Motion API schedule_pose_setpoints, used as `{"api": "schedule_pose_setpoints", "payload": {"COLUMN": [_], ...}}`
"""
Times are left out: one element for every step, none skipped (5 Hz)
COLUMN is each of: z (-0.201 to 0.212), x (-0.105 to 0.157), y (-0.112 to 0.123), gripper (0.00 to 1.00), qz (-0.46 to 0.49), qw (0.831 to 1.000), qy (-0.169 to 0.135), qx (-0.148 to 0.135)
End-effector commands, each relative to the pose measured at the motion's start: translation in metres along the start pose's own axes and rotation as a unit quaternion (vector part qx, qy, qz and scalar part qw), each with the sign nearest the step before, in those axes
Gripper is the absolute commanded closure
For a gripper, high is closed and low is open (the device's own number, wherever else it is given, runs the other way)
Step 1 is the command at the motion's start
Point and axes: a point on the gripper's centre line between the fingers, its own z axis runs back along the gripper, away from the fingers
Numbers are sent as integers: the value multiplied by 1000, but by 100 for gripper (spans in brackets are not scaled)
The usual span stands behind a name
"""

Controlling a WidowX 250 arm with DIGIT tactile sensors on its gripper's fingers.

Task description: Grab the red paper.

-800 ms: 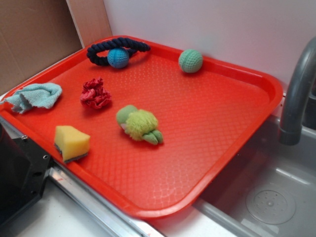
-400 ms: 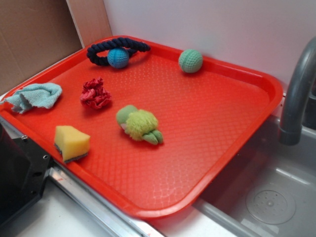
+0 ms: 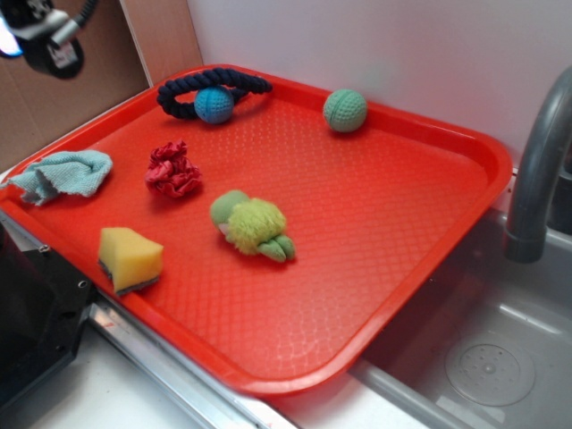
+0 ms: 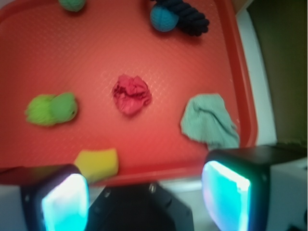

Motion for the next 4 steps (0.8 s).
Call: {"api": "schedule_pose_setpoints", "payload": {"z": [-68,-106,-135,-146], "x": [44,52,51,49], "y": [-7,-11,-16,-13], "gripper": [0,0,0,100], "qz": [-28,-44,-56,-49], "qw": [999,999,998,998], "qy": [-20,-16,14,24], "qx": [27,14,20,39]}}
